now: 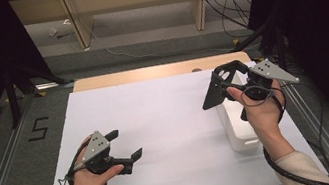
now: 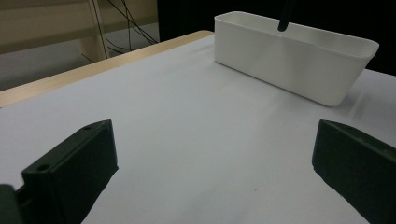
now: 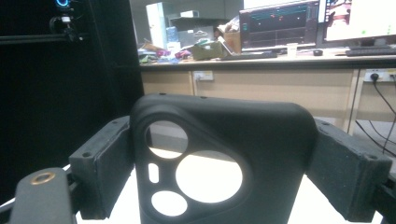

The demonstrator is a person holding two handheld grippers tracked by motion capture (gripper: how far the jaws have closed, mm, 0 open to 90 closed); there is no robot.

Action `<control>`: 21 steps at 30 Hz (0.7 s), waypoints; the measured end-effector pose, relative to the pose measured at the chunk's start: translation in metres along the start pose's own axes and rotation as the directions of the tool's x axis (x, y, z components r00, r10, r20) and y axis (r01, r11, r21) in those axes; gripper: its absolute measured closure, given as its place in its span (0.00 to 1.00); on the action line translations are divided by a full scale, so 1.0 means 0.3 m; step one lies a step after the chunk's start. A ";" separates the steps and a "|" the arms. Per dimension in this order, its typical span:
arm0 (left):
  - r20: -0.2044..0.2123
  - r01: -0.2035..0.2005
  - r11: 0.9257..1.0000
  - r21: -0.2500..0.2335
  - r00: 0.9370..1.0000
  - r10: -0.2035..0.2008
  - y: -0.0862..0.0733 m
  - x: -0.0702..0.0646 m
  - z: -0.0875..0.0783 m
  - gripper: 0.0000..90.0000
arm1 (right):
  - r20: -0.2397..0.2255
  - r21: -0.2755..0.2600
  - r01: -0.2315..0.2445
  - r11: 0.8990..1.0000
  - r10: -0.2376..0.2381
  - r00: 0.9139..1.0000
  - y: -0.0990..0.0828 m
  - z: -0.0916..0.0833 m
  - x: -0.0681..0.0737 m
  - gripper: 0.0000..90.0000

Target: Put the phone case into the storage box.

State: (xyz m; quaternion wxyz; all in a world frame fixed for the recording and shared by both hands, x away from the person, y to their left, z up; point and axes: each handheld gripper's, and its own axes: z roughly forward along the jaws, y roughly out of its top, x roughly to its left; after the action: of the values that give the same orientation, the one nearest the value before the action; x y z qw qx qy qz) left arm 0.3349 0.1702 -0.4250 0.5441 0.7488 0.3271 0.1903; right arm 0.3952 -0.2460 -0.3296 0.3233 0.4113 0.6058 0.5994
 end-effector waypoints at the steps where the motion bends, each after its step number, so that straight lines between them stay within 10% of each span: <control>1: 0.000 0.001 1.000 -0.001 1.000 -0.001 0.000 0.000 0.000 0.00 | 0.003 0.000 0.001 1.000 -0.001 1.000 0.000 -0.001 -0.003 0.17; 21: -0.005 0.007 1.000 -0.006 1.000 -0.007 -0.001 0.002 0.000 0.00 | 0.082 0.010 -0.005 1.000 0.004 0.997 0.002 -0.016 -0.070 0.17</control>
State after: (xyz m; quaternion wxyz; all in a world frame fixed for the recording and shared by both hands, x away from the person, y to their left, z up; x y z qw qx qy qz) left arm 0.3352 0.1707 -0.4252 0.5463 0.7456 0.3302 0.1912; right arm 0.4004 -0.2668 -0.3309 0.3446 0.4385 0.5941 0.5797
